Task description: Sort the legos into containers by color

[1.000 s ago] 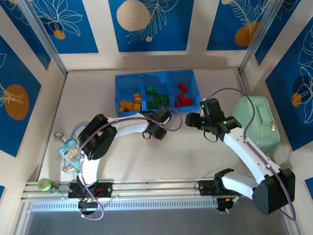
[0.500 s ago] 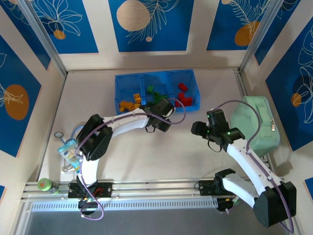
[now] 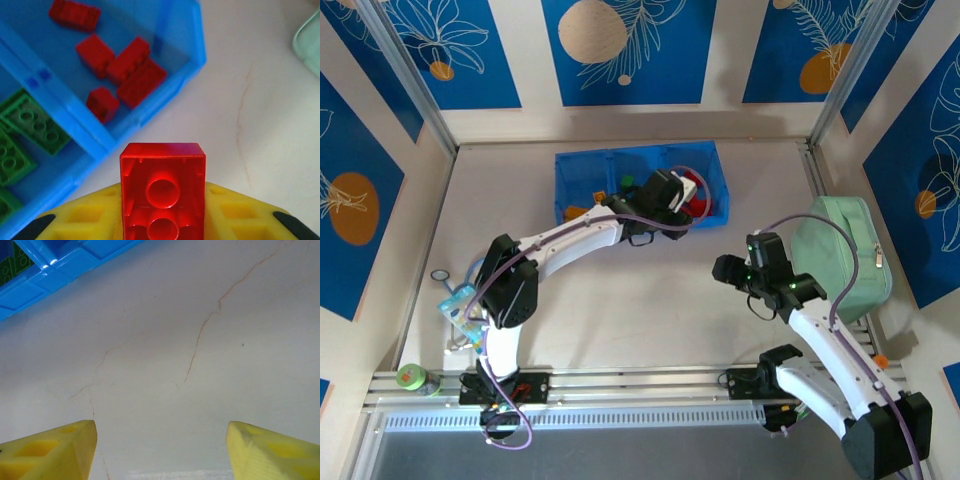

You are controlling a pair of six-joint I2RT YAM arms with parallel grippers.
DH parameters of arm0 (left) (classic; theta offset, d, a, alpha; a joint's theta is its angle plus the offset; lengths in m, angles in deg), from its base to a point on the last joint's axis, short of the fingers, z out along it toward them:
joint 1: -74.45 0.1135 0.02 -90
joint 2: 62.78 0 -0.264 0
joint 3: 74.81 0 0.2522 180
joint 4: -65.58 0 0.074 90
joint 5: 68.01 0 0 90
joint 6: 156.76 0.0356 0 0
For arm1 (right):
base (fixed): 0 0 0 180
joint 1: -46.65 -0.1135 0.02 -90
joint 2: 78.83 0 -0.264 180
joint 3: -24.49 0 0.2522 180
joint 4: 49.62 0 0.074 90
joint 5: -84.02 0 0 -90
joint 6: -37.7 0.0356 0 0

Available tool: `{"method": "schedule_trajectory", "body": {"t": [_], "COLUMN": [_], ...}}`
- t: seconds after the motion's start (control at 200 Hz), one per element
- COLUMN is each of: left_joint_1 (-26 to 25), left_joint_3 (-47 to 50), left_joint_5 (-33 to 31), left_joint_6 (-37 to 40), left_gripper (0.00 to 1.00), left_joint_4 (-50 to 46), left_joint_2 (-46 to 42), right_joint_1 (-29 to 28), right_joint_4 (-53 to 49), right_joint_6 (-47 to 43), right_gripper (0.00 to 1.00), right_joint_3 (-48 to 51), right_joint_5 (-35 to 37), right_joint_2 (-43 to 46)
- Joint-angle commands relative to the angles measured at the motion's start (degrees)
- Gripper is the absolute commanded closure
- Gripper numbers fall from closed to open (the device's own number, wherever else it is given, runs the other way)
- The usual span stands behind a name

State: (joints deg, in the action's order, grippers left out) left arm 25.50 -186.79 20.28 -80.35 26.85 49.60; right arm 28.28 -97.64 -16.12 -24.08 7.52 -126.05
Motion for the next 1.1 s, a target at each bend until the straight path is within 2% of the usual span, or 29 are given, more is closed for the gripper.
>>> {"method": "schedule_trajectory", "body": {"t": [0.0,0.35,0.595,0.901,1.011,1.096], "left_joint_1": [1.3,2.8,4.5,6.2,6.8,6.9], "left_joint_3": [-5.3,-16.2,-26.2,-31.4,-34.3,-36.6], "left_joint_5": [2.1,3.1,4.3,4.4,4.7,4.7], "left_joint_6": [-1.0,-0.7,-0.8,-0.6,-0.1,1.0], "left_gripper": [0.65,0.65,0.64,0.6,0.49,0.28], "left_joint_4": [1.3,3.2,1.6,1.5,0.0,-2.5], "left_joint_2": [3.1,9.5,17.1,21.9,23.3,23.4], "right_joint_1": [-0.6,-0.9,-0.9,-0.4,-0.4,-0.4], "right_joint_4": [-0.7,-1.2,-2.4,-2.8,-2.3,-2.0], "right_joint_6": [1.1,1.4,1.3,1.0,0.3,0.1], "right_gripper": [0.31,0.3,0.3,0.3,0.3,0.3], "right_joint_3": [1.0,3.0,3.3,3.3,2.9,2.6], "right_joint_5": [-0.2,0.4,0.7,0.1,-0.6,-1.0], "right_joint_2": [1.2,4.2,5.9,6.9,6.9,7.0]}}
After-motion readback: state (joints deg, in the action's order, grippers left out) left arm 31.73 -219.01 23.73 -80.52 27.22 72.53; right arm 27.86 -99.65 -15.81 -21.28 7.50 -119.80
